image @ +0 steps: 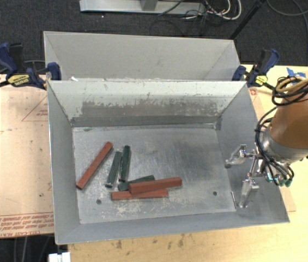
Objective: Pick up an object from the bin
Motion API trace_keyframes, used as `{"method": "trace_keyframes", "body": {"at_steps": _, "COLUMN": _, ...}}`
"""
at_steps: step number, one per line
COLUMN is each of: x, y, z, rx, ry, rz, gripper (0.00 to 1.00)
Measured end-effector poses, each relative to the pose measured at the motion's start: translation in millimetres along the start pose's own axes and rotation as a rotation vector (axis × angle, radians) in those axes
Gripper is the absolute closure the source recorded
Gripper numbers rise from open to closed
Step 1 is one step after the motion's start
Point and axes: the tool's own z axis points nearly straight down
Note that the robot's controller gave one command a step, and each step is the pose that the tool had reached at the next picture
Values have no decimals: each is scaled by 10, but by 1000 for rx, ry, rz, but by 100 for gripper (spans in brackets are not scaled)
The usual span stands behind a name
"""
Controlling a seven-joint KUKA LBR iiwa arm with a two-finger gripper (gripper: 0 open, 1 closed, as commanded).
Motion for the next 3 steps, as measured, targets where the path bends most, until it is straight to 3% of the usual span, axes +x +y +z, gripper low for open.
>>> {"method": "trace_keyframes", "body": {"at_steps": 1, "x": -21, "y": 4, "z": -37, "rx": 1, "ry": -7, "rz": -3, "gripper": 0}}
{"method": "trace_keyframes", "body": {"at_steps": 2, "x": -152, "y": 334, "z": 64, "rx": 3, "ry": -8, "rz": -77, "gripper": 0}}
{"method": "trace_keyframes", "body": {"at_steps": 3, "x": -207, "y": 781, "z": 200, "rx": 2, "ry": -7, "rz": -235, "gripper": 0}}
